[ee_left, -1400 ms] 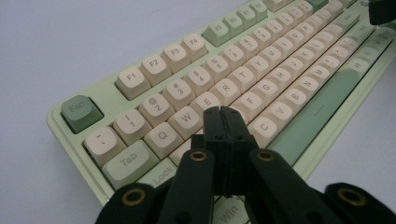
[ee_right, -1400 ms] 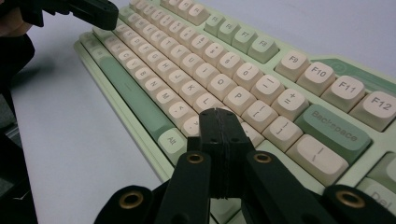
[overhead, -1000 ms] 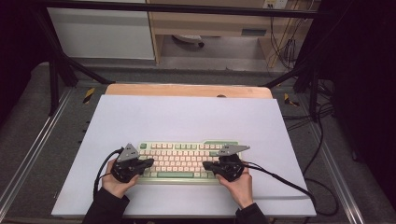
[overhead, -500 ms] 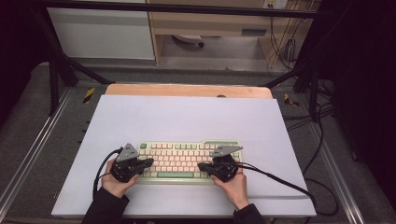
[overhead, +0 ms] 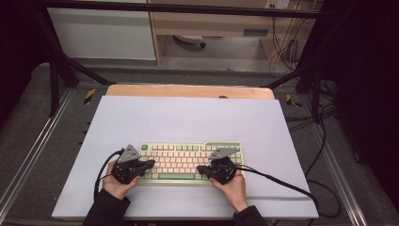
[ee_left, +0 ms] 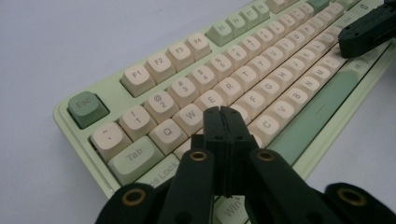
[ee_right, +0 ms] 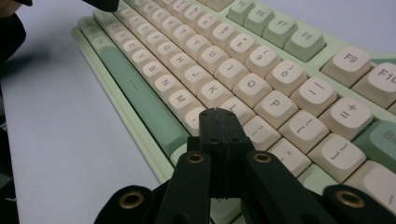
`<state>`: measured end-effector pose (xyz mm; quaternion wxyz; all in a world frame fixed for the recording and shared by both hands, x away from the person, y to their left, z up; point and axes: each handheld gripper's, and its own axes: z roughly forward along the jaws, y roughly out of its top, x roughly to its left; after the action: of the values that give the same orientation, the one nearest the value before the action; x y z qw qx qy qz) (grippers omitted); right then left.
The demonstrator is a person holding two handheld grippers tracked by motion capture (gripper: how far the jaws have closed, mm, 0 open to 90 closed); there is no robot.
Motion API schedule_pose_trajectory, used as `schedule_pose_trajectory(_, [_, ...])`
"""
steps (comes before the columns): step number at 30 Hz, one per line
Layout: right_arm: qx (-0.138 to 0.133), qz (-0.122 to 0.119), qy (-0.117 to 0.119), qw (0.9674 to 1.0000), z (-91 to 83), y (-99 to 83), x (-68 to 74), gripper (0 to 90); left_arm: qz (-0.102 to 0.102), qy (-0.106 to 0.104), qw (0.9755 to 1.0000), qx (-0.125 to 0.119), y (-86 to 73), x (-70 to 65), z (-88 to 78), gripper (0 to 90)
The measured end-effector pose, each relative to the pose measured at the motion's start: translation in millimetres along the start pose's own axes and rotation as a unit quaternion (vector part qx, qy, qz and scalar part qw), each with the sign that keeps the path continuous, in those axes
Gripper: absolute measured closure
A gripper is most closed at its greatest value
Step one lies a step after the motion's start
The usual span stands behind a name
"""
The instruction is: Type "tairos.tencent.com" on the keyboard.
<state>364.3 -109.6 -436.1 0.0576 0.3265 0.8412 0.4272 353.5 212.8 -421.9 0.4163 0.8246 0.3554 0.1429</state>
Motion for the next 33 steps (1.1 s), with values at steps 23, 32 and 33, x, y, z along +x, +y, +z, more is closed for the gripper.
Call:
schedule_pose_trajectory(23, [-0.031,0.004,-0.017,0.9994,-33.2,2.3,-13.7,90.0,0.003,-0.002,1.0,-0.001,3.4,-5.0,1.0,90.0])
schedule_pose_trajectory(32, [-0.024,0.006,-0.013,0.9996,-32.9,-0.9,-14.7,90.0,0.013,-0.004,0.9999,0.0,10.2,-13.3,4.9,90.0])
schedule_pose_trajectory(33, [-0.022,0.005,-0.014,0.9997,-32.9,-1.0,-14.7,90.0,0.014,-0.005,0.9999,0.001,11.2,-14.5,5.7,90.0])
